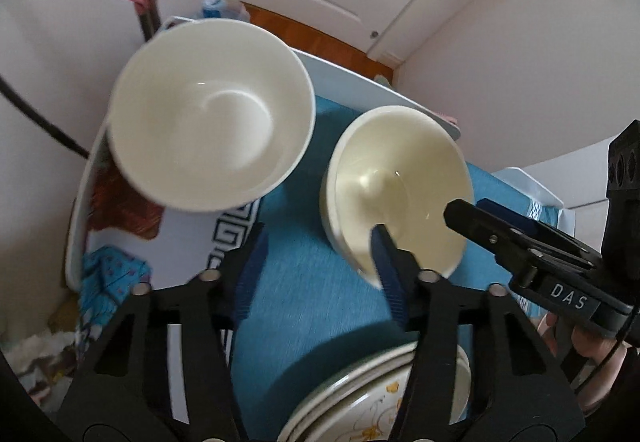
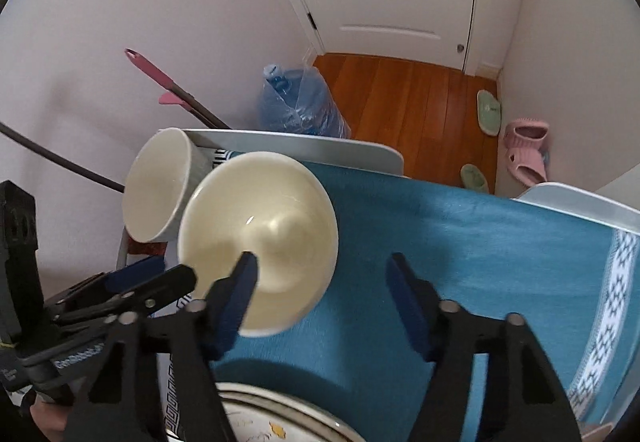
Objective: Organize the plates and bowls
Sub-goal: 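Move both grippers to the large cream bowl and grasp its rim, then carry the cream bowl with both grippers and lower it into the taupe dish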
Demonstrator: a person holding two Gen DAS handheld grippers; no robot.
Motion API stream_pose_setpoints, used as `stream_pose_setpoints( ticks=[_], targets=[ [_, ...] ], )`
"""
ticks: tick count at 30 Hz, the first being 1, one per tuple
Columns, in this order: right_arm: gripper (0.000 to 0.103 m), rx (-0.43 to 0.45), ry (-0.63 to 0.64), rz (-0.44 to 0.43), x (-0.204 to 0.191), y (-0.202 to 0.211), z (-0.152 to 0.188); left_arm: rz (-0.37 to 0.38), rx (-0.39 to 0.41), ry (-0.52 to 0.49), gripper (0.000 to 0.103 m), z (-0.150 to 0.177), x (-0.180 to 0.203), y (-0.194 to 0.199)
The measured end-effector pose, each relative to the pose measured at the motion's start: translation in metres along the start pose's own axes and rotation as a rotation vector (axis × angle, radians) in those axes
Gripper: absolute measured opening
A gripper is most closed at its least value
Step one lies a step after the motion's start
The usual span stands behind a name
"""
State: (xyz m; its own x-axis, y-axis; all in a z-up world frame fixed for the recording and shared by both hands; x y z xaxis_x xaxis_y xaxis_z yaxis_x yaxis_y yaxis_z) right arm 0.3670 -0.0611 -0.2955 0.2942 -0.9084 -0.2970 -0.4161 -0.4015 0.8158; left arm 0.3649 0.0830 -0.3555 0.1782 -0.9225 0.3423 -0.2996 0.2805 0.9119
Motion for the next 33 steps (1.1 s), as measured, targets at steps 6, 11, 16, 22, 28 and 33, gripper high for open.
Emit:
stream_pose_setpoints(
  ticks=[6,11,16,22,28,33],
  targets=[
    [0.034,-0.033,-0.016,-0.008,0.002,-0.018,-0.002,-0.025,-0.014,-0.025,0.028,-0.007,0.005,-0.012],
    [0.022,-0.041,-0.02,-0.009,0.003,-0.027,-0.004,-0.04,-0.011,-0.076,0.013,-0.007,0.016,-0.016],
    [0.012,-0.044,-0.009,-0.013,0.002,-0.033,-0.003,-0.071,-0.001,-0.092,0.013,-0.007,0.019,-0.017],
    [0.012,-0.044,-0.007,-0.013,0.0,-0.032,-0.003,-0.083,0.002,-0.101,0.013,-0.011,0.02,-0.016],
    [0.012,-0.024,-0.01,-0.011,0.001,-0.024,-0.004,-0.08,0.027,-0.122,0.013,-0.012,0.028,-0.004],
    [0.012,0.012,-0.02,-0.004,0.002,0.0,-0.003,-0.069,0.051,-0.152,0.013,-0.012,0.04,0.017]
  ],
)
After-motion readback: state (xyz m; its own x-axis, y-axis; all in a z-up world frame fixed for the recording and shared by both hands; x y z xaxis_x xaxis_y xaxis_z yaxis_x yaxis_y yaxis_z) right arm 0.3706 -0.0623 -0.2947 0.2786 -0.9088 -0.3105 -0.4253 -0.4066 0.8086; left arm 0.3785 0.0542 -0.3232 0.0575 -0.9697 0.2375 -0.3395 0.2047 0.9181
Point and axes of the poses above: each gripper's, at about its wrist camera, not at the fingertips, and y roughly against the way its jaws point, x to its right, z to its underside, the point moved 9 cm from there along -y, roughly the way its jaws point
